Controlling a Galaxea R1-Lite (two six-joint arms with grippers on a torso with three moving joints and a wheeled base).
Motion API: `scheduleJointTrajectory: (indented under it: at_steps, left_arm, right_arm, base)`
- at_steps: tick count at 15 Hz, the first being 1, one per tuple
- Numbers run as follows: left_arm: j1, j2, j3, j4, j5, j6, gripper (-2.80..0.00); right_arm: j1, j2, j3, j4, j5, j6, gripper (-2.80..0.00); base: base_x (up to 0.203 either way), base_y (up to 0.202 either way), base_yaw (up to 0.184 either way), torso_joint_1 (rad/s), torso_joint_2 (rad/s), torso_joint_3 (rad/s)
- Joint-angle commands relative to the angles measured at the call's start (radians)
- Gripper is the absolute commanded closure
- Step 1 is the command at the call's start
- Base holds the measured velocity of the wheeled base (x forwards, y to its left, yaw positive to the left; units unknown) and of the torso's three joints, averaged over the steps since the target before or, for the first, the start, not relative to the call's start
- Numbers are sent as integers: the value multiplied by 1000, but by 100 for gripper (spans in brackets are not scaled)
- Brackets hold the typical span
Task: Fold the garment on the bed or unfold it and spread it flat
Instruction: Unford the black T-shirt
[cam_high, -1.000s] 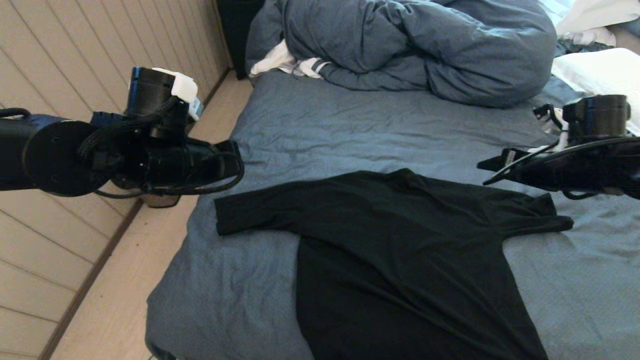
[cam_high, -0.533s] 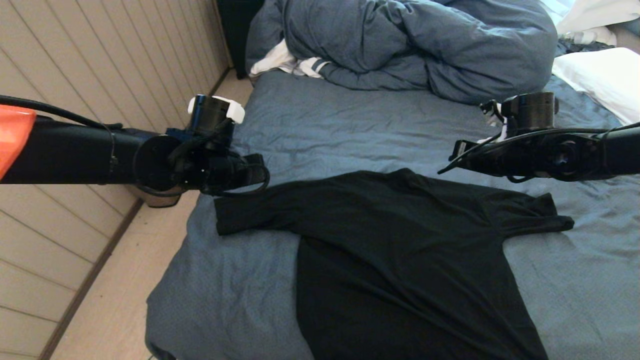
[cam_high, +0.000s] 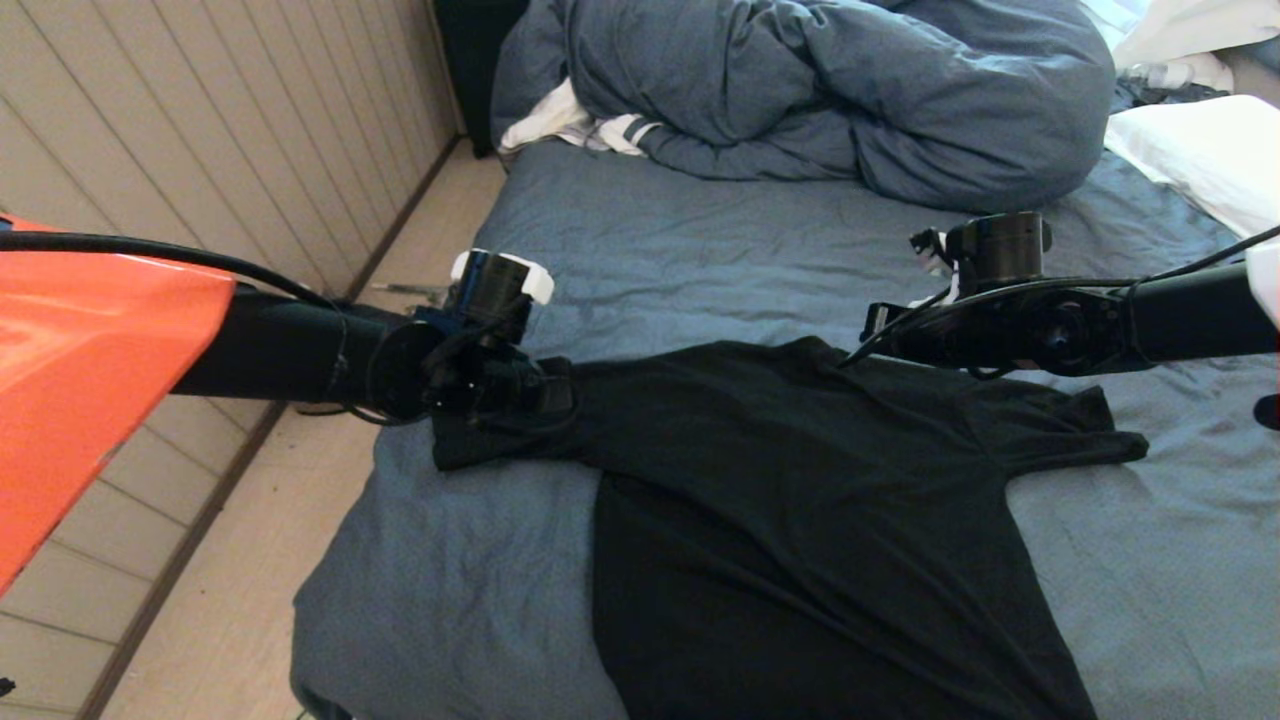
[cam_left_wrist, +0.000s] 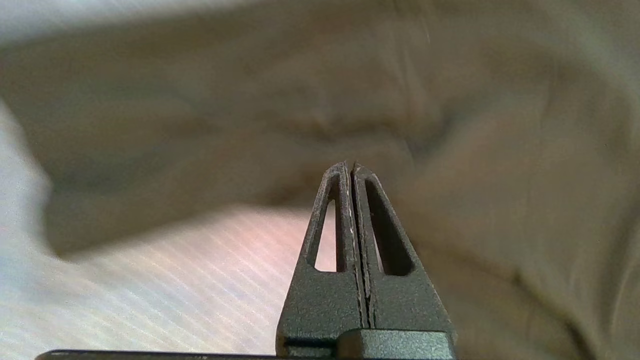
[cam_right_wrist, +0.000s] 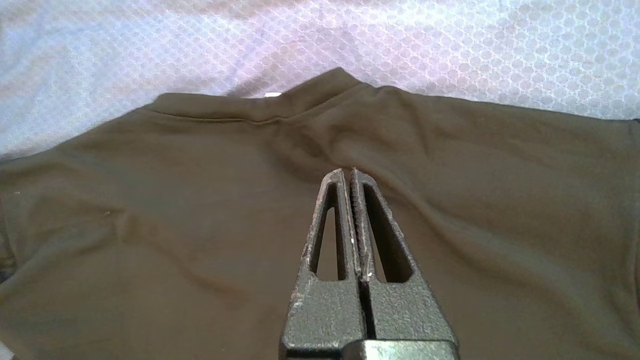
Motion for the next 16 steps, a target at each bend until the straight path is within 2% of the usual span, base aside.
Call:
scheduleJointTrajectory:
  at_steps: [1,6,8,11,13,16]
  left_arm:
    - [-44,22,31,-1,2,-4,0]
    - [-86,133,23,-55,4,-12,0]
    - [-83,202,-22,-94,39,-10,0]
    - [-63,288,-92,-108,152,-29,0]
    - [-31,297,-127,-110,181,-35,0]
    - [40,306,-248,-101,200,-39,0]
  right_arm:
    - [5,9,1,-2,0,1,0]
    - [3,17,-1,-2,1,1,0]
    - [2,19,1,-2,1,1,0]
    - [5,19,4,-2,1,1,0]
    - [5,12,5,-6,2,4,0]
    - [5,10,15,-35,1,5,0]
  base:
    - [0,0,0,0,0,0]
    - [0,0,0,0,0,0]
    - [0,0,0,0,0,0]
    - [0,0,0,0,0,0]
    - [0,0,0,0,0,0]
    - [0,0,0,0,0,0]
